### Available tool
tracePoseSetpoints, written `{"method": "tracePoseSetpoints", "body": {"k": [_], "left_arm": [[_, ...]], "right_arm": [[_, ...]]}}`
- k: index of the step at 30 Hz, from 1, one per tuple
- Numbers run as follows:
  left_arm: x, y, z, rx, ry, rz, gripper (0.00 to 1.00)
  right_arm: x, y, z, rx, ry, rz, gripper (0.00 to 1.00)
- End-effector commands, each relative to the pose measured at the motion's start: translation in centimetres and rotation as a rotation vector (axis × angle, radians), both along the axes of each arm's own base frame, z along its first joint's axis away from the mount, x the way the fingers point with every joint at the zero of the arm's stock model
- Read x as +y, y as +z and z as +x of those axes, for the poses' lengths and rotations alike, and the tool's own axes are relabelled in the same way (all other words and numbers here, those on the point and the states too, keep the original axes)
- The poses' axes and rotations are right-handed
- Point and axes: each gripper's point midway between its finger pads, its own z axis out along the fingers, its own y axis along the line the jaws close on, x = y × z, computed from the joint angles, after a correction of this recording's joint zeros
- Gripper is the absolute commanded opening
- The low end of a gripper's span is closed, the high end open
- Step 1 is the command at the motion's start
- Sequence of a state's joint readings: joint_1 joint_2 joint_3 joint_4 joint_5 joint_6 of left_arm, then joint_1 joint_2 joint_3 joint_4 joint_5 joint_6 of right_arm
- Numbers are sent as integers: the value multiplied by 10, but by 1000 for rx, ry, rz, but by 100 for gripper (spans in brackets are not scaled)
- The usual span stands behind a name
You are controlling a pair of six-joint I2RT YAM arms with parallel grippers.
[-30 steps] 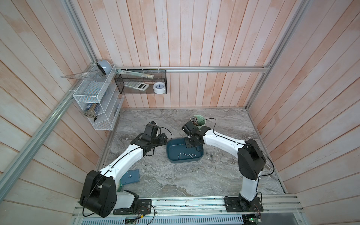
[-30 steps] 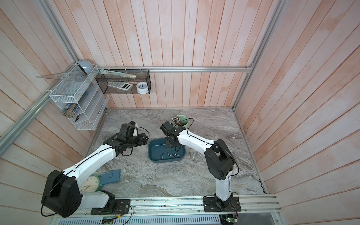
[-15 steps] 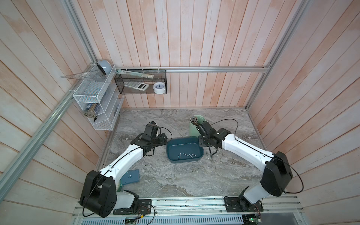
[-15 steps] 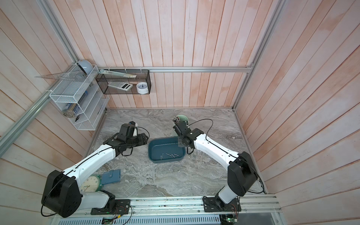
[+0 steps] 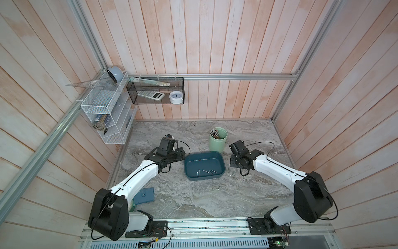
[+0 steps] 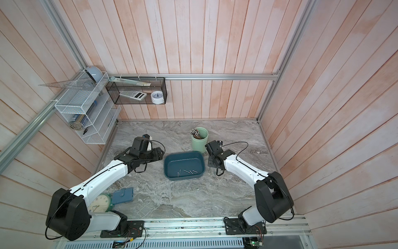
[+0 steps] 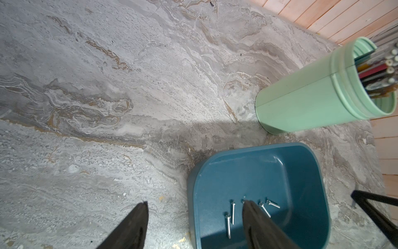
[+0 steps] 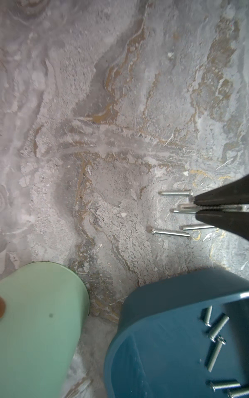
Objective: Take out the screws from the storage box
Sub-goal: Place the screw at the center of the board.
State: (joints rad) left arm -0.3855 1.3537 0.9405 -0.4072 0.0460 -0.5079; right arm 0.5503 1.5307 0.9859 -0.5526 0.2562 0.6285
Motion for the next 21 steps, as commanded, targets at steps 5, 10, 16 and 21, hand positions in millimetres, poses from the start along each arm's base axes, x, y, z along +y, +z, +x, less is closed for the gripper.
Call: {"method": "tracePoseSetpoints", "body": {"k": [5, 10, 16, 21], "left_arm": [[-3, 5, 4, -14, -13, 0, 74], [-3, 5, 4, -14, -14, -1, 74], [-3, 6, 4, -15, -13, -1, 74], [-3, 7, 4, -19, -13, -2, 74]], "right_arm": [[13, -30, 3, 136, -8, 16, 3], [12, -48, 1, 170, -25, 12, 9], [10, -59, -2, 199, -24, -9, 13], [10, -57, -1, 197, -22, -9, 20]]}}
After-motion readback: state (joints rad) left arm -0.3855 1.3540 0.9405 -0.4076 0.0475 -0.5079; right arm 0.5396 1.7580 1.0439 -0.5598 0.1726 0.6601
